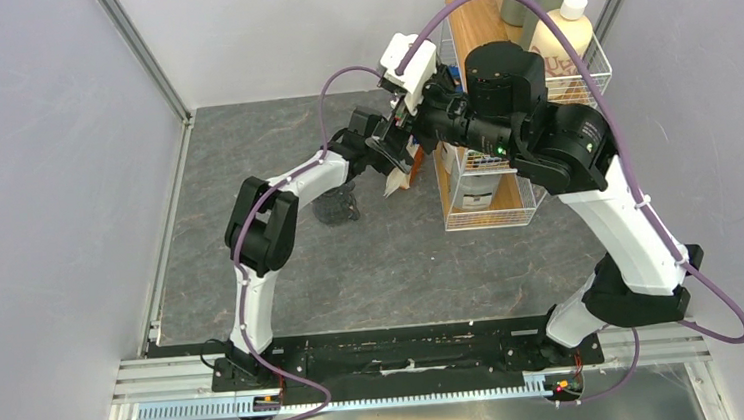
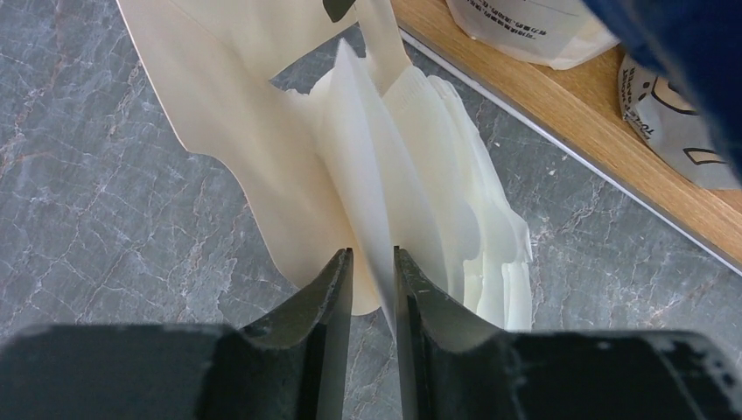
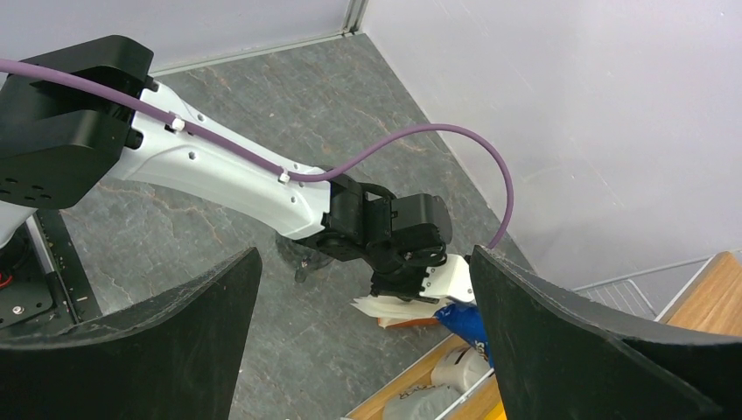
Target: Place the coffee filter in the dripper
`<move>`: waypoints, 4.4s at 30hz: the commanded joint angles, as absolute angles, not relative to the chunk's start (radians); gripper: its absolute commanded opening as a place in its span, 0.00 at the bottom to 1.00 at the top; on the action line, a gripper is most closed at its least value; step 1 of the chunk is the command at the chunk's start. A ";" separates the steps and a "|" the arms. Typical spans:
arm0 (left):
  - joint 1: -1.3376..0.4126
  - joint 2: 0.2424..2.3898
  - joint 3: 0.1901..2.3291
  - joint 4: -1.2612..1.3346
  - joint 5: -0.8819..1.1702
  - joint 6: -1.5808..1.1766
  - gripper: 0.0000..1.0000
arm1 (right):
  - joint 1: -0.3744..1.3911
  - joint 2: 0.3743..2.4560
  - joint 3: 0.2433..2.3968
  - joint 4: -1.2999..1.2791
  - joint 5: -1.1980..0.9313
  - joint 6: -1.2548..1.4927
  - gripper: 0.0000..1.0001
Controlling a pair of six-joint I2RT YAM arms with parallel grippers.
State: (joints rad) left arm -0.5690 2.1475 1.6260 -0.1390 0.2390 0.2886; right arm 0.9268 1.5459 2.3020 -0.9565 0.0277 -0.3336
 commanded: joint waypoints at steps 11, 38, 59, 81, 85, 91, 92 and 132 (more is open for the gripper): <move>-0.570 1.987 1.660 -0.143 0.215 0.172 0.02 | 0.931 1.487 2.233 -0.882 0.055 -0.323 0.97; -0.360 1.343 1.698 -0.617 0.060 -0.430 0.02 | 0.928 1.692 2.190 -0.578 0.169 -0.044 0.97; -0.332 1.319 1.676 -0.666 0.247 -0.704 0.02 | 0.927 1.757 2.187 -0.570 0.200 -0.094 0.89; -0.333 1.341 1.666 -0.661 0.257 -0.746 0.02 | 0.931 1.810 2.243 -0.637 0.183 -0.097 0.86; -0.332 1.336 1.666 -0.661 0.258 -0.753 0.02 | 0.932 1.832 2.271 -0.662 0.235 -0.115 0.84; -0.333 1.335 1.660 -0.661 0.258 -0.761 0.02 | 0.936 1.849 2.302 -0.672 0.316 -0.137 0.79; -0.332 1.335 1.660 -0.661 0.257 -0.762 0.02 | 0.936 1.847 2.302 -0.668 0.320 -0.139 0.79; -0.333 1.355 1.670 -0.670 0.224 -0.834 0.02 | 0.944 1.852 2.196 -0.611 0.427 -0.174 0.51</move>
